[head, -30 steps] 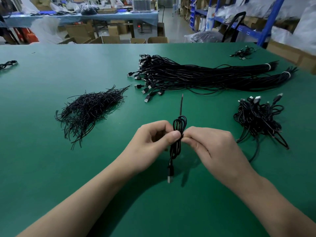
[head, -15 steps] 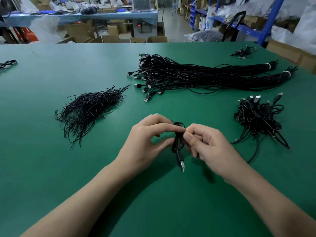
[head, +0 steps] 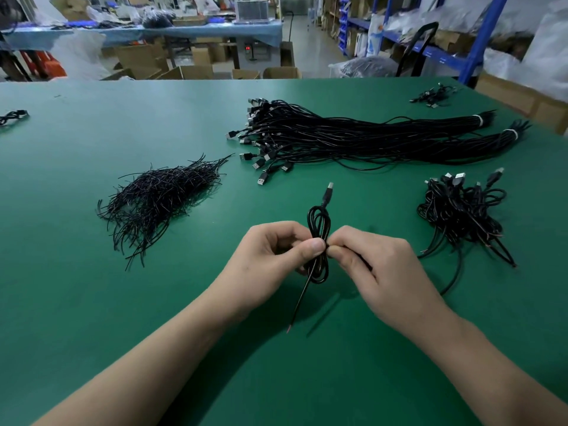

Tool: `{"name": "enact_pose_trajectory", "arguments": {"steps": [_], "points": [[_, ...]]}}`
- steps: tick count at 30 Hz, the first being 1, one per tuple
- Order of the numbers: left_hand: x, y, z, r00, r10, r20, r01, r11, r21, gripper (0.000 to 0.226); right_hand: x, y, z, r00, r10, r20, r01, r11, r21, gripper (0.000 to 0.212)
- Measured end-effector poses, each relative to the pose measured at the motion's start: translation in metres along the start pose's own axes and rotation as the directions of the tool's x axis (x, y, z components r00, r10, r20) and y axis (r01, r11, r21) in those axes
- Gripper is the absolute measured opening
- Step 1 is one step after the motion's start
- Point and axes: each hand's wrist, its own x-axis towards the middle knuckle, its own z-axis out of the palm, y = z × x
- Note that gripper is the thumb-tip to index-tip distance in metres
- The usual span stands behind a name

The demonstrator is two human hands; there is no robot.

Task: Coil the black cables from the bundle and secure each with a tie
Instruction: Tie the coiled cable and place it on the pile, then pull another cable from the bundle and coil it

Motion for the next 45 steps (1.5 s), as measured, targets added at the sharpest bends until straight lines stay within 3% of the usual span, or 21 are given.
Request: {"name": "enact_pose_trajectory", "arguments": {"steps": [4, 7, 10, 14, 18, 21, 23, 26, 30, 33, 35, 38, 40, 43, 45], "points": [[0.000, -0.003, -0.001, 0.987, -0.120, 0.103, 0.139, 0.969, -0.206, 0.016, 0.002, -0.001, -0.001, 0.977, -0.207, -0.042, 0.192, 0.953, -0.233, 0.027], [0.000, -0.004, -0.001, 0.979, -0.153, 0.138, 0.183, 0.954, -0.240, 0.011, 0.001, 0.000, 0.000, 0.977, -0.214, -0.016, 0.200, 0.936, -0.291, 0.027], [0.001, -0.007, -0.001, 0.993, -0.110, 0.053, 0.118, 0.979, -0.166, 0.020, 0.000, -0.001, 0.003, 0.999, 0.045, 0.018, -0.045, 0.999, -0.008, 0.021], [0.002, -0.009, 0.002, 0.998, -0.010, -0.062, 0.003, 0.993, -0.117, 0.026, 0.001, -0.003, 0.006, 0.945, 0.309, 0.107, -0.327, 0.903, 0.279, 0.020], [0.002, -0.009, 0.005, 0.986, 0.037, -0.165, -0.059, 0.989, -0.134, 0.013, 0.005, -0.012, 0.013, 0.893, 0.368, 0.259, -0.448, 0.788, 0.424, 0.041], [0.004, -0.010, 0.002, 0.973, 0.036, -0.230, -0.065, 0.991, -0.119, 0.021, 0.011, -0.017, 0.016, 0.887, 0.389, 0.248, -0.461, 0.722, 0.516, 0.033], [0.005, -0.011, 0.000, 0.980, 0.010, -0.197, -0.033, 0.993, -0.113, 0.024, 0.013, -0.017, 0.014, 0.877, 0.401, 0.265, -0.480, 0.714, 0.509, 0.022], [0.005, -0.014, 0.000, 0.985, -0.018, -0.174, 0.001, 0.996, -0.094, 0.021, 0.018, -0.009, -0.006, 0.854, 0.458, 0.247, -0.520, 0.763, 0.383, 0.020], [0.005, -0.017, 0.000, 0.985, -0.012, -0.175, 0.016, 1.000, 0.024, 0.017, 0.033, 0.021, -0.064, 0.848, 0.525, -0.077, -0.530, 0.844, -0.081, 0.025], [0.006, -0.019, 0.001, 0.986, 0.004, -0.166, 0.012, 0.995, 0.099, 0.015, 0.039, 0.056, -0.110, 0.815, 0.508, -0.278, -0.579, 0.720, -0.382, 0.031], [0.006, -0.021, 0.002, 0.989, 0.022, -0.145, 0.000, 0.988, 0.152, 0.015, 0.040, 0.078, -0.132, 0.776, 0.552, -0.304, -0.622, 0.593, -0.510, 0.044], [0.005, -0.022, 0.002, 0.992, 0.051, -0.118, -0.024, 0.975, 0.222, 0.016, 0.038, 0.101, -0.145, 0.701, 0.661, -0.268, -0.655, 0.449, -0.607, 0.052], [0.005, -0.022, 0.003, 0.991, 0.069, -0.117, -0.034, 0.960, 0.279, 0.016, 0.037, 0.108, -0.146, 0.665, 0.701, -0.257, -0.669, 0.407, -0.622, 0.053], [0.006, -0.021, 0.004, 0.988, 0.104, -0.116, -0.051, 0.919, 0.392, 0.013, 0.035, 0.106, -0.149, 0.651, 0.712, -0.265, -0.658, 0.355, -0.664, 0.059], [0.013, -0.019, 0.000, 0.989, 0.112, -0.093, -0.053, 0.871, 0.489, 0.014, 0.035, 0.099, -0.151, 0.678, 0.674, -0.294, -0.601, 0.279, -0.749, 0.060]]}}
